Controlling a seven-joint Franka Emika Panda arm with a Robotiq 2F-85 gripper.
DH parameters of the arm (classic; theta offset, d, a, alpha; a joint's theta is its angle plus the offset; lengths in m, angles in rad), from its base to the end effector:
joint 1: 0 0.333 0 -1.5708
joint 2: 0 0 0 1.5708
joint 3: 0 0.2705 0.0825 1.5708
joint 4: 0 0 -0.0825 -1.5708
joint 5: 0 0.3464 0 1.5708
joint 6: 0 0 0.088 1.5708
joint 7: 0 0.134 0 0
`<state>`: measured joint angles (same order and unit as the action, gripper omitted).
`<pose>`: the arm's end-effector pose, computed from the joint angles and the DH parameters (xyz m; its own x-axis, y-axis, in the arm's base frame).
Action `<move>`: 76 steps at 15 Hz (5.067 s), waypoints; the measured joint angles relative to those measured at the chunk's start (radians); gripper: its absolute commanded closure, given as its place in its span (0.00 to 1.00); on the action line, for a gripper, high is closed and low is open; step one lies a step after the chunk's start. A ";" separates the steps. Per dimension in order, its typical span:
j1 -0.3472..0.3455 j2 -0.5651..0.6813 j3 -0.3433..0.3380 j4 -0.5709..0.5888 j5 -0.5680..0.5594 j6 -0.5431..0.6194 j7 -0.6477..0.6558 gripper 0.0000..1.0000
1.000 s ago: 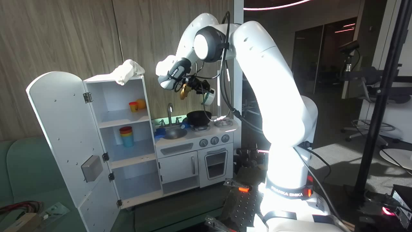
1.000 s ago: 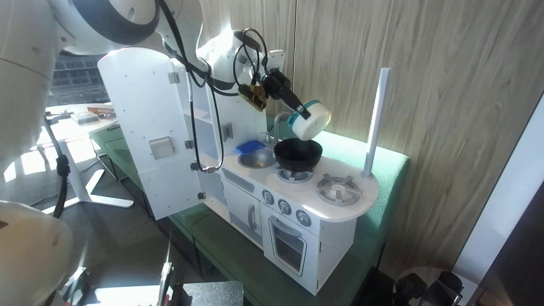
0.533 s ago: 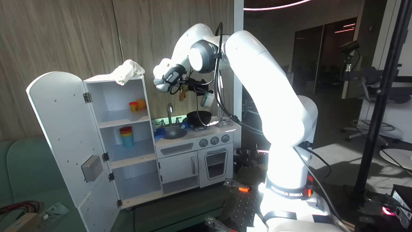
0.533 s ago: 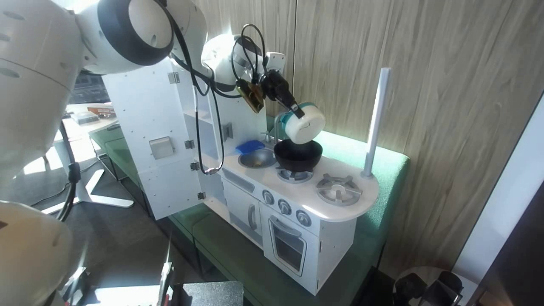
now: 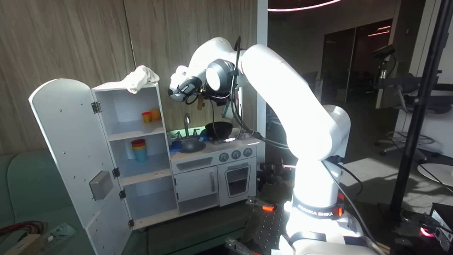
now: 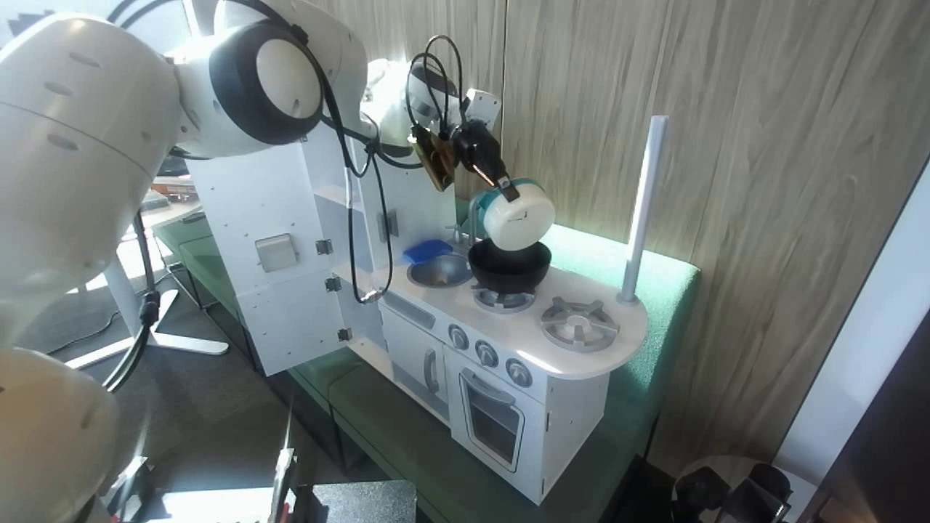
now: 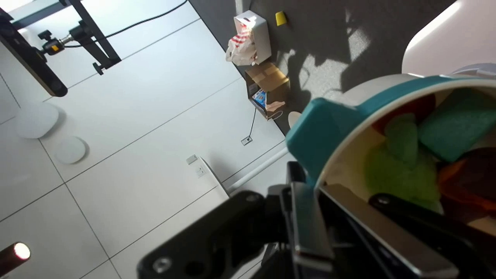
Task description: Pour out the contents of the bowl into the pot
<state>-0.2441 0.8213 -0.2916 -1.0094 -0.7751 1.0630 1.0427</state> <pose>0.4883 -0.3513 0.3702 0.1736 -0.8642 0.4722 -0.4768 0.3458 0.8081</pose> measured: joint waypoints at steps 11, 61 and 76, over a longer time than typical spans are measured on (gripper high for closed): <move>-0.050 0.146 -0.029 0.250 0.015 -0.124 -0.235 0.99; -0.005 0.407 -0.172 0.561 -0.214 0.136 -0.205 0.99; -0.223 0.043 -0.087 0.569 0.346 0.081 -0.203 0.99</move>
<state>-0.4667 0.8641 -0.3782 -0.4407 -0.4293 1.1436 0.8394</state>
